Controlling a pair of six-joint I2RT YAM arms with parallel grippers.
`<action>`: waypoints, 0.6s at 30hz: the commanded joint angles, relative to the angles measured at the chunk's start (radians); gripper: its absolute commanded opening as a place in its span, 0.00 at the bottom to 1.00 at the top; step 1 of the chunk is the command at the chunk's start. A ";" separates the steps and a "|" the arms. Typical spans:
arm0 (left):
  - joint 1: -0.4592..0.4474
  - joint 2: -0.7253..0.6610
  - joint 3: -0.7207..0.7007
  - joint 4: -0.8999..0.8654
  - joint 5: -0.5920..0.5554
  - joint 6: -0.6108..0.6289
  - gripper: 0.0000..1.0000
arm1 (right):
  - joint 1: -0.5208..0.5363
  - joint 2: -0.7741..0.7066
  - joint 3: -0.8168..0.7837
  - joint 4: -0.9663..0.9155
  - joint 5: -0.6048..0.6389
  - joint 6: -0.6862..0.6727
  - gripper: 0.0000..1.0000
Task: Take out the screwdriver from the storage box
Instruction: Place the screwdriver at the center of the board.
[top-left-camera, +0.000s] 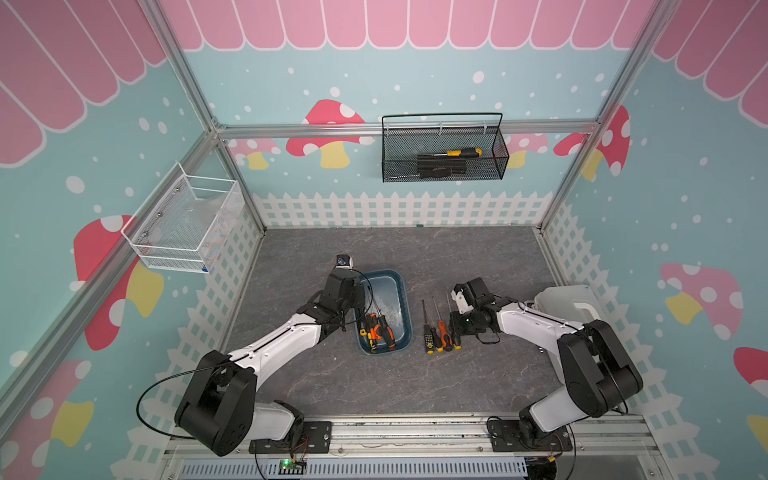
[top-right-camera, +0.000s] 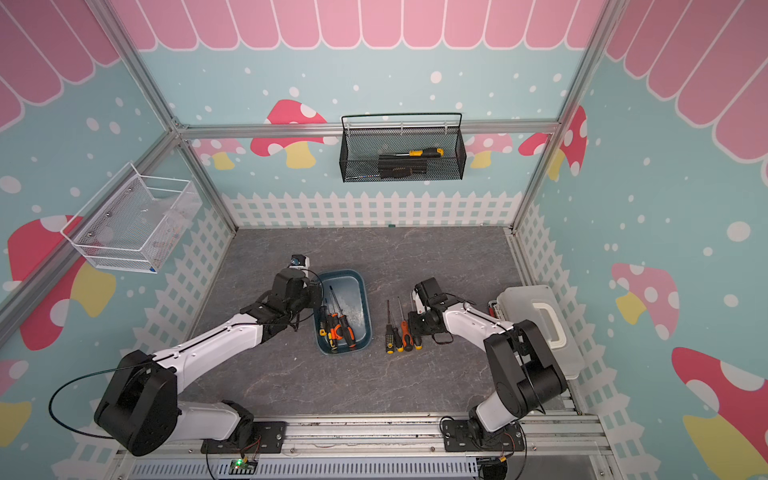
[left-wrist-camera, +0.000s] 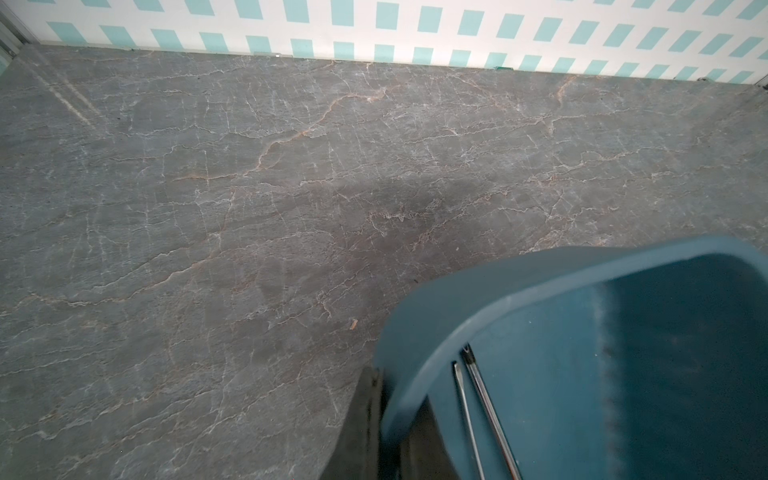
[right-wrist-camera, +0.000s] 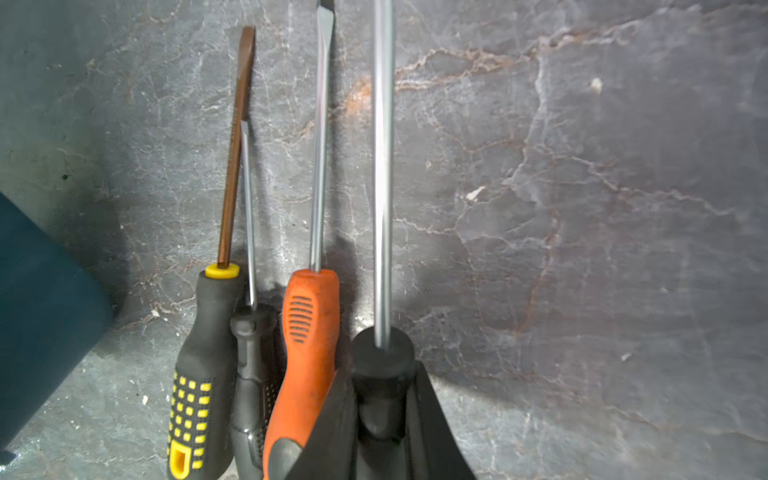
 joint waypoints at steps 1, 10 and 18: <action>-0.006 0.002 0.009 0.047 0.015 0.007 0.00 | -0.008 0.024 -0.024 0.004 -0.004 0.004 0.05; -0.006 -0.002 0.004 0.049 0.015 0.004 0.00 | -0.016 0.024 -0.042 0.019 -0.011 0.012 0.18; -0.006 0.000 0.002 0.051 0.014 0.000 0.00 | -0.017 0.017 -0.053 0.026 -0.012 0.017 0.26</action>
